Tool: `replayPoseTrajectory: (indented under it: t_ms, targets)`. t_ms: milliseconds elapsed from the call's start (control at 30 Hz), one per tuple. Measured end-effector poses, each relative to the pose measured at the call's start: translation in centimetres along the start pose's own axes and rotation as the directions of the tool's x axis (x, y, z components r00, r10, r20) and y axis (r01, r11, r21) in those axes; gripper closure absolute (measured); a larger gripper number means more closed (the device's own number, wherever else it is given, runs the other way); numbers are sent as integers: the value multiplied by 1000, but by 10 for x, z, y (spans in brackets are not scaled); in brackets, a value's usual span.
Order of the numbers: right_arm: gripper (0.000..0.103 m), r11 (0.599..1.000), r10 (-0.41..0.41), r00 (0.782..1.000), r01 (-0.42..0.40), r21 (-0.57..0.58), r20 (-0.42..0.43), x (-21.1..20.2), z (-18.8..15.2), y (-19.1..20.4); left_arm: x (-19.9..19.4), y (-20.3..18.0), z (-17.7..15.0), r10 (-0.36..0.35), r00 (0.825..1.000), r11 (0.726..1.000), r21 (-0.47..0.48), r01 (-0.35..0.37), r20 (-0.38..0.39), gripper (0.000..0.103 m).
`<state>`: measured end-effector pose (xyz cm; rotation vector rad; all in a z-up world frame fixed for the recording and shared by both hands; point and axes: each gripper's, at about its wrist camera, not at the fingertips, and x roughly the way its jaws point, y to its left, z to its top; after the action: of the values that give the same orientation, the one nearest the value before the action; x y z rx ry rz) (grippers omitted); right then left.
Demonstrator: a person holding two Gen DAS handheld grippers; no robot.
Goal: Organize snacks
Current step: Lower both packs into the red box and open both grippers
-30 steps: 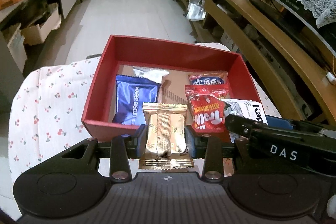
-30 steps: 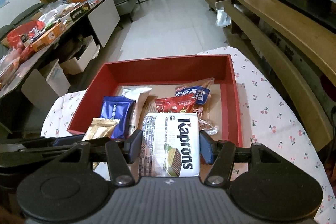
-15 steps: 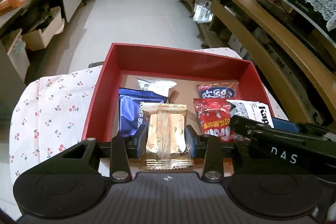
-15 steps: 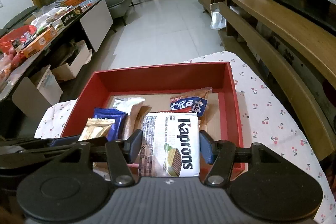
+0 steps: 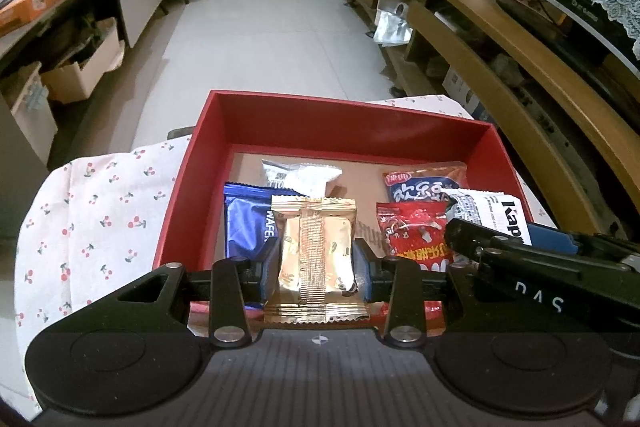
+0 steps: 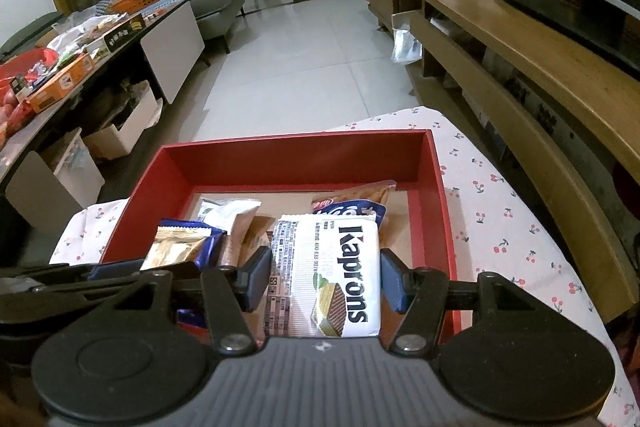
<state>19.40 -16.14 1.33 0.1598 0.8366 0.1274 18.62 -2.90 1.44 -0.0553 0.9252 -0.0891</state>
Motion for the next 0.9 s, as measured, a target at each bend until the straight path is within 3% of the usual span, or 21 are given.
replayPoseTrajectory:
  t_ms: [900]
  targets:
    - [38, 997, -50, 999, 49, -56, -14, 35, 1, 5, 33, 2, 1, 49, 998, 999, -6, -49, -31, 58]
